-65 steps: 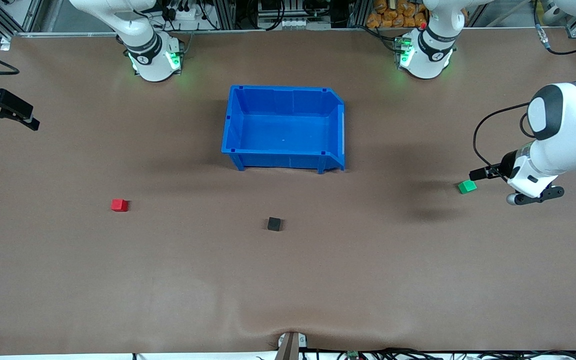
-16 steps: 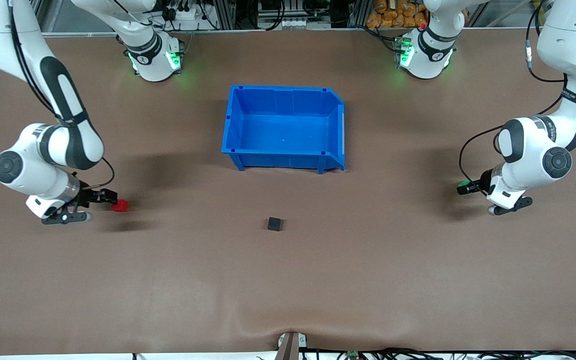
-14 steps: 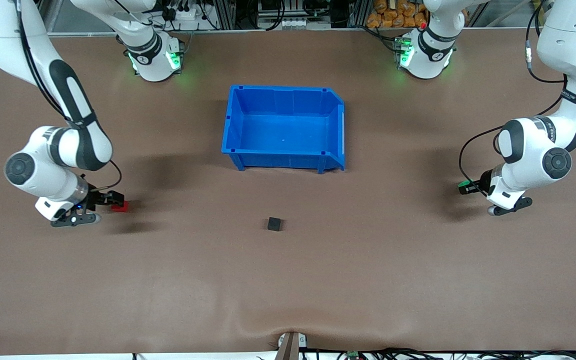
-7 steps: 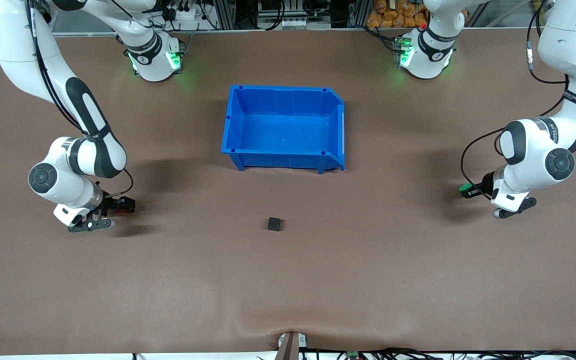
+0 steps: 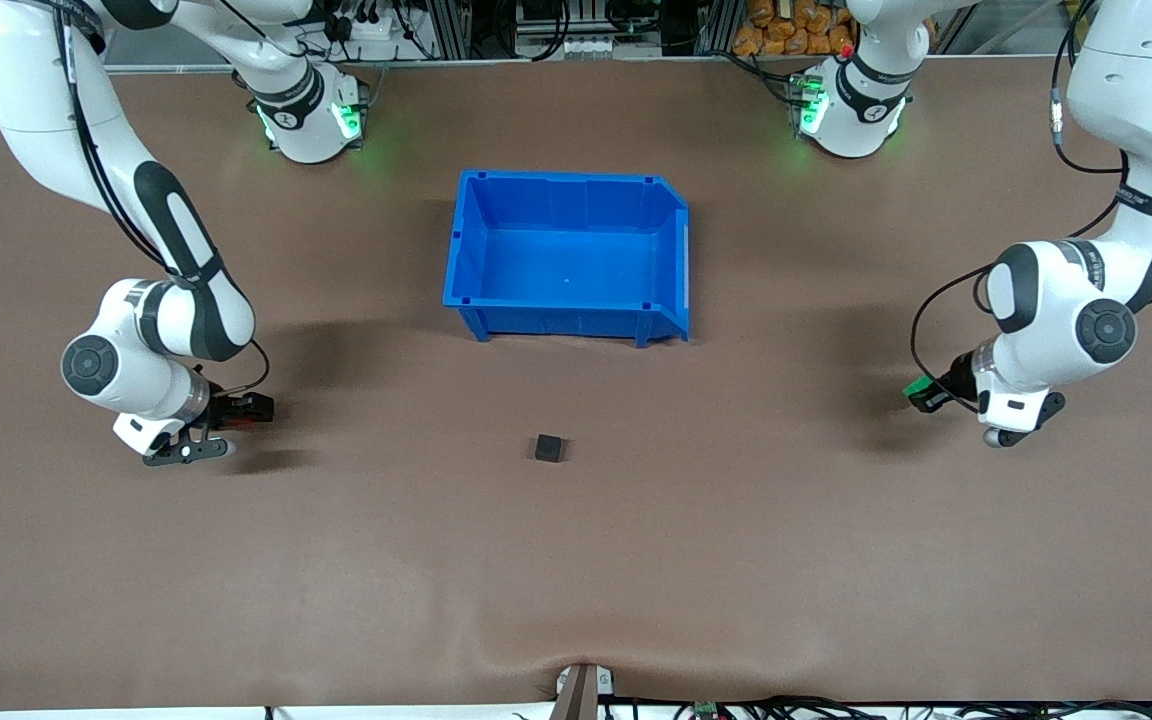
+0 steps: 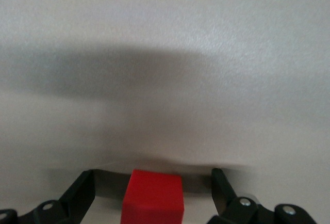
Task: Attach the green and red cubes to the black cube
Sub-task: 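Grasp the green cube with the left gripper and lift both cubes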
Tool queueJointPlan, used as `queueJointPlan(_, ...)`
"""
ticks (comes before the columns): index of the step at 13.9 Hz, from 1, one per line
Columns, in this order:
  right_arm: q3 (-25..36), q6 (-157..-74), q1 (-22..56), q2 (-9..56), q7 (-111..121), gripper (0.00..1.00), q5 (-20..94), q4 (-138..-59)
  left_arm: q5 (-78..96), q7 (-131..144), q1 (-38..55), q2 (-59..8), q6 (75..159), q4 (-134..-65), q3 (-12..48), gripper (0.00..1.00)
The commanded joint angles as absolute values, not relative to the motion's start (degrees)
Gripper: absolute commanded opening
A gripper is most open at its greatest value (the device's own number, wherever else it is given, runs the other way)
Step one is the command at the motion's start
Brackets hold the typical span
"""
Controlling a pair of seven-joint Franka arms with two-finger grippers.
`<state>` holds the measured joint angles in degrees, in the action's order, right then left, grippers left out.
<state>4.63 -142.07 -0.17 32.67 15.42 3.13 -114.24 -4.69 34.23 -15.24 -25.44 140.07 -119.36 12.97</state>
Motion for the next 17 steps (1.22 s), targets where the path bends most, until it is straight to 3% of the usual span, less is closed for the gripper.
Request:
queueJointPlan(1, 4.7, -139.0, -0.2, 30.6, 15.7, 1.0, 3.7, -114.6, -5.2, 40.9, -15.2, -24.2, 136.7, -117.7, 16.4, 0.0)
queueJointPlan(5, 4.7, -137.7, -0.3, 30.5, 15.2, 1.0, 3.7, -114.6, -5.3, 46.2, -15.2, -24.2, 131.4, -113.8, 20.0, 0.0)
queueJointPlan(6, 4.7, -136.6, -0.2, 30.3, 15.2, 0.91, 3.7, -114.5, -5.3, 46.9, -15.3, -23.9, 130.8, -113.8, 21.1, 0.0)
queueJointPlan(7, 4.7, -136.1, -0.2, 29.9, 15.2, 0.79, 3.7, -114.6, -5.3, 48.9, -15.3, -22.7, 130.5, -114.5, 21.4, 0.0)
queueJointPlan(8, 4.7, -135.1, -0.3, 29.8, 15.3, 0.59, 3.6, -114.5, -5.4, 50.3, -15.3, -22.1, 130.3, -114.7, 21.5, 0.0)
queueJointPlan(10, 4.7, -134.2, -0.3, 29.8, 15.9, 0.01, 3.6, -114.4, -5.5, 50.9, -15.2, -21.8, 127.7, -113.9, 22.6, 0.0)
queueJointPlan(17, 4.7, -134.6, -0.5, 30.2, 22.2, 0.0, 3.5, -109.3, -5.5, 65.4, -12.6, -22.1, 126.8, -110.6, 23.1, 0.0)
